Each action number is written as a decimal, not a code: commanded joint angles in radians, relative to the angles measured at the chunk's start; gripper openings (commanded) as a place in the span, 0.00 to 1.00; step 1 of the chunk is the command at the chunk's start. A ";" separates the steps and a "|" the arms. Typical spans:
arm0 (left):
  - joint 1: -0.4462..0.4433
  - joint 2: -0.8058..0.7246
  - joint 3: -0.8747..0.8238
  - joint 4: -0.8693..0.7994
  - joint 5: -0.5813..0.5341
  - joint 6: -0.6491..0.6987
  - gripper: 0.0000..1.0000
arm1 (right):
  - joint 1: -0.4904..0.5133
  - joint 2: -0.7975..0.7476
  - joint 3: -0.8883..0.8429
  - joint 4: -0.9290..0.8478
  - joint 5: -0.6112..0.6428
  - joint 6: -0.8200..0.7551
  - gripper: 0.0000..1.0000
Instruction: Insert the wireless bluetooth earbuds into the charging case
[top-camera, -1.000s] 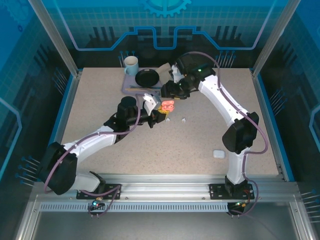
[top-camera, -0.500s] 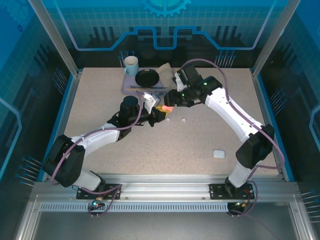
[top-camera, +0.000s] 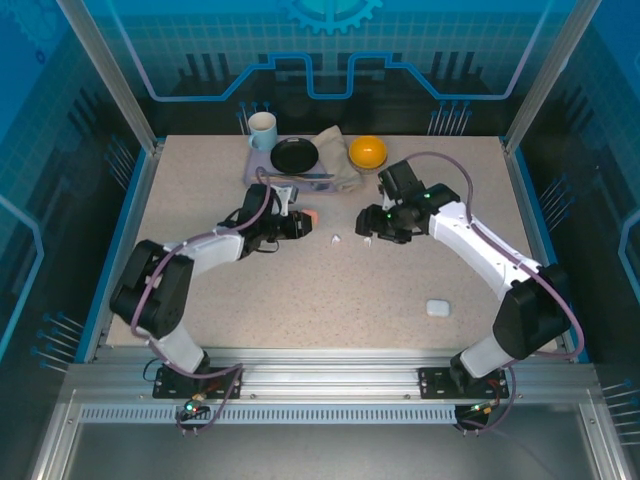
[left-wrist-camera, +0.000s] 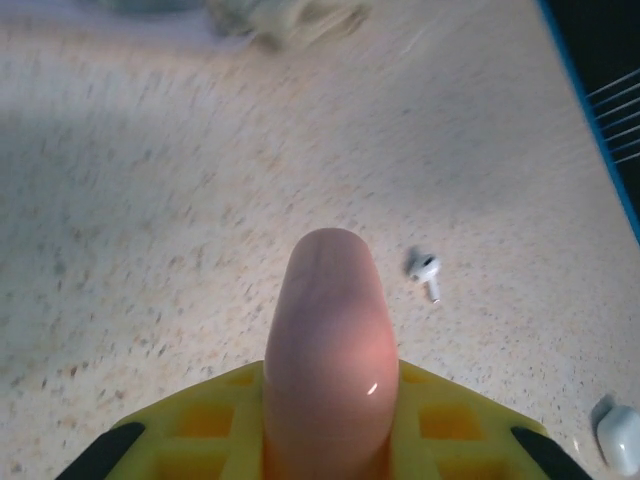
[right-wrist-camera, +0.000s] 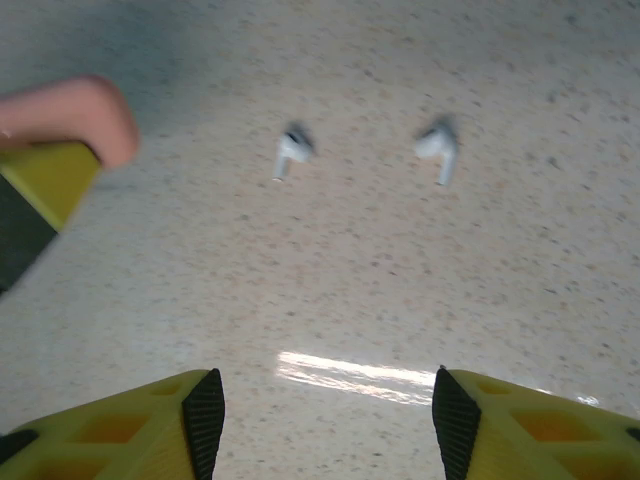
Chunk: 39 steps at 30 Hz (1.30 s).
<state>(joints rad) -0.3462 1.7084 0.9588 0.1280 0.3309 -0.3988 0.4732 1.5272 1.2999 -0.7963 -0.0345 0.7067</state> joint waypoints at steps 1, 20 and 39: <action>0.030 0.094 0.109 -0.235 0.102 -0.087 0.00 | -0.029 -0.066 -0.080 0.051 0.098 0.080 0.61; 0.119 0.264 0.252 -0.464 0.108 -0.049 0.52 | -0.136 -0.115 -0.269 -0.177 0.406 0.190 0.80; 0.165 0.039 0.322 -0.612 0.069 -0.029 0.99 | -0.141 -0.085 -0.493 -0.167 0.354 0.230 0.99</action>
<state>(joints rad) -0.1848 1.8305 1.2503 -0.4477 0.3870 -0.4171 0.3458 1.4498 0.8429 -0.9665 0.3355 0.9104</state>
